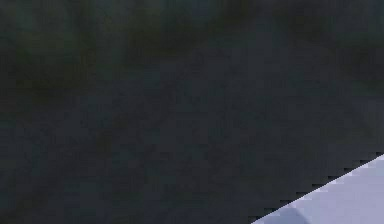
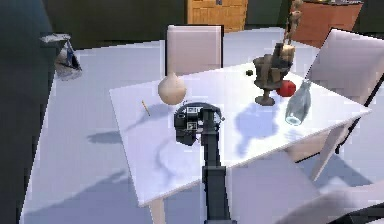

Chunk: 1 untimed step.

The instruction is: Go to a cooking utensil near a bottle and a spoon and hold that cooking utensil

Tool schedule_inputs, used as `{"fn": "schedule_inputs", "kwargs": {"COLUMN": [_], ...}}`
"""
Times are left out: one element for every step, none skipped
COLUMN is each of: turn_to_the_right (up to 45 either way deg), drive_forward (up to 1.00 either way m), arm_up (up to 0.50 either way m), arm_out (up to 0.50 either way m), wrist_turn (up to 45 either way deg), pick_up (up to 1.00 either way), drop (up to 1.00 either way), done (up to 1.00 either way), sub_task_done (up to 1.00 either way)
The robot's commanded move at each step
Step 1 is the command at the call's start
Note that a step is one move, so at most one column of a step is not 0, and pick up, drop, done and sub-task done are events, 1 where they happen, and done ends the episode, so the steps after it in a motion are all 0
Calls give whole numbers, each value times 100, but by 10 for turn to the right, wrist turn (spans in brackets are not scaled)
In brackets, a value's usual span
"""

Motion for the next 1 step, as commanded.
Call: {"fn": "schedule_inputs", "kwargs": {"turn_to_the_right": [0], "drive_forward": [0], "arm_up": [0], "arm_out": [0], "wrist_turn": [0], "pick_up": [0], "drop": [0], "done": [100], "sub_task_done": [0]}}
